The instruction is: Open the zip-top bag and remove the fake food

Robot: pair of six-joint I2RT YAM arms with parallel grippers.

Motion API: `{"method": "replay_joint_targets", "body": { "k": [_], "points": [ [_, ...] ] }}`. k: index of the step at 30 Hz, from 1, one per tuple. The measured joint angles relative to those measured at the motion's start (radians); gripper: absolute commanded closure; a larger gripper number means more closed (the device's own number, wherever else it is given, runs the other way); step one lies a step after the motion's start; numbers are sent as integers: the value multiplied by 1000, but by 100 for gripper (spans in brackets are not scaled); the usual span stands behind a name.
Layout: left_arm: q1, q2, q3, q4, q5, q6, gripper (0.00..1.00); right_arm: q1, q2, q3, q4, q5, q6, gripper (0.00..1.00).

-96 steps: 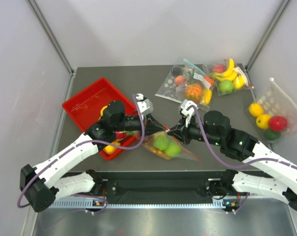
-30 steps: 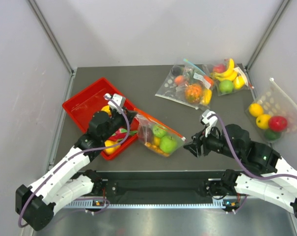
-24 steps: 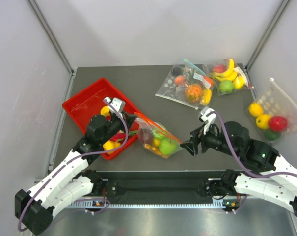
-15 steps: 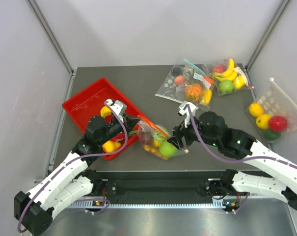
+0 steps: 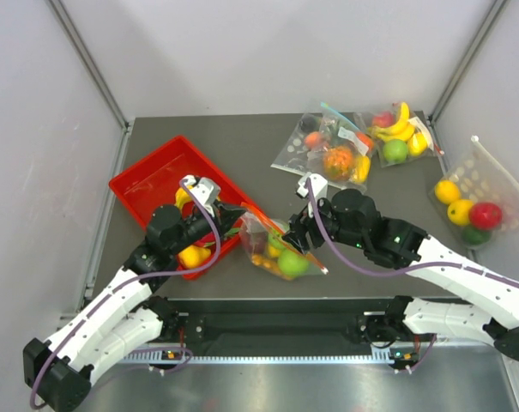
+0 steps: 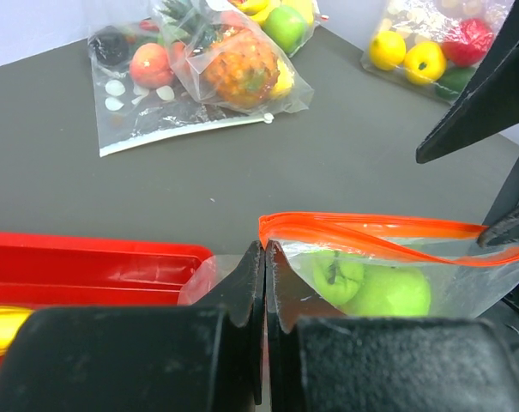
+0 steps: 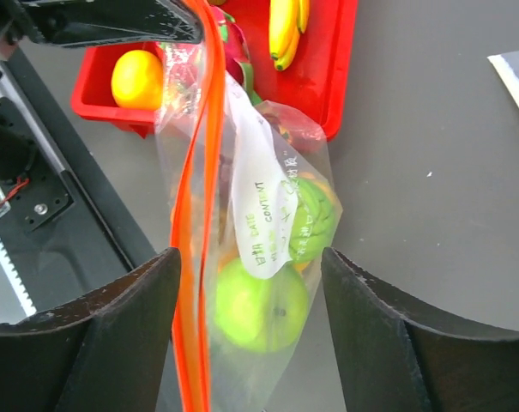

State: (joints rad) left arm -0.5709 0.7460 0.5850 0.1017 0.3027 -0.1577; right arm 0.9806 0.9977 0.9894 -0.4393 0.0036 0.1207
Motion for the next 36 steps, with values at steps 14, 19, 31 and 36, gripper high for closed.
{"method": "replay_joint_targets", "body": {
  "k": [14, 19, 31, 36],
  "points": [
    [0, -10, -1, 4, 20, 0, 100, 0, 34, 0, 6, 13, -16, 68],
    [-1, 2, -1, 14, 33, -1, 100, 0, 59, -1, 26, -36, -16, 99],
    [-16, 106, 16, 79, 91, -17, 67, -23, -13, -16, -26, 93, 0, 100],
    [-80, 214, 90, 95, 104, -23, 53, -100, -142, -16, -102, 183, 21, 100]
  ]
}}
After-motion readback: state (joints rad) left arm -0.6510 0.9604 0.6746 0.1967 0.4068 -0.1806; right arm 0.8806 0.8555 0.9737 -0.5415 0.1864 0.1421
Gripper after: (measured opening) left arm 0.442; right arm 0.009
